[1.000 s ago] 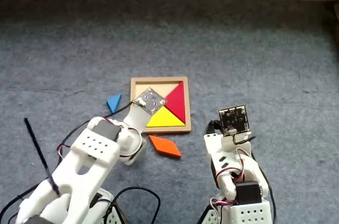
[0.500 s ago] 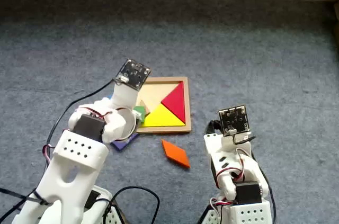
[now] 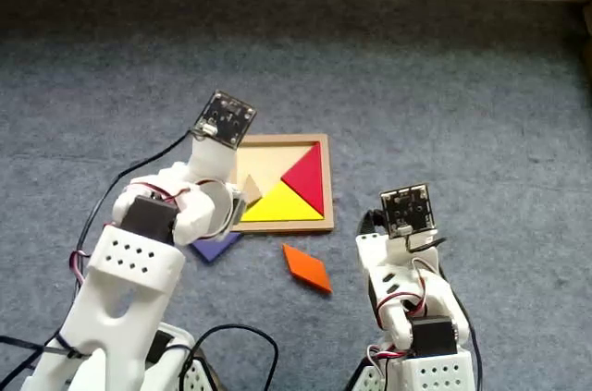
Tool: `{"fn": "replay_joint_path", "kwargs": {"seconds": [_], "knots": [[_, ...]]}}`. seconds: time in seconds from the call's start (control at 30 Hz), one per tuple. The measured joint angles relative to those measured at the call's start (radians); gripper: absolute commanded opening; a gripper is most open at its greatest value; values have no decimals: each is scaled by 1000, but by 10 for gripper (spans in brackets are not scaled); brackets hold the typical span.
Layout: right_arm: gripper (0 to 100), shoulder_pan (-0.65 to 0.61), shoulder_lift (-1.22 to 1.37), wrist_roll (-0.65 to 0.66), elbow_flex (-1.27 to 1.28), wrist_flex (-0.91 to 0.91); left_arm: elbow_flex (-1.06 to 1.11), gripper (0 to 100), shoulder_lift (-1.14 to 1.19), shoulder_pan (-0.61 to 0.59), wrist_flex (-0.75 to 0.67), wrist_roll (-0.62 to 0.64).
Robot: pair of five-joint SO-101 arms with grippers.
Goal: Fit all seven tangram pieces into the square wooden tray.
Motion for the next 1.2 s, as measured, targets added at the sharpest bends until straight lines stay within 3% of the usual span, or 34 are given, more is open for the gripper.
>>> {"fn": "replay_joint_path", "kwargs": {"seconds": [0.27, 0.6, 1.2], "knots": [[34, 0, 0, 14, 0, 0, 28, 181, 196, -149, -124, 23], [34, 0, 0, 17, 0, 0, -146, 181, 580, -258, -135, 29], [34, -31, 0, 20, 0, 0, -325, 181, 816, -149, -137, 28]]}}
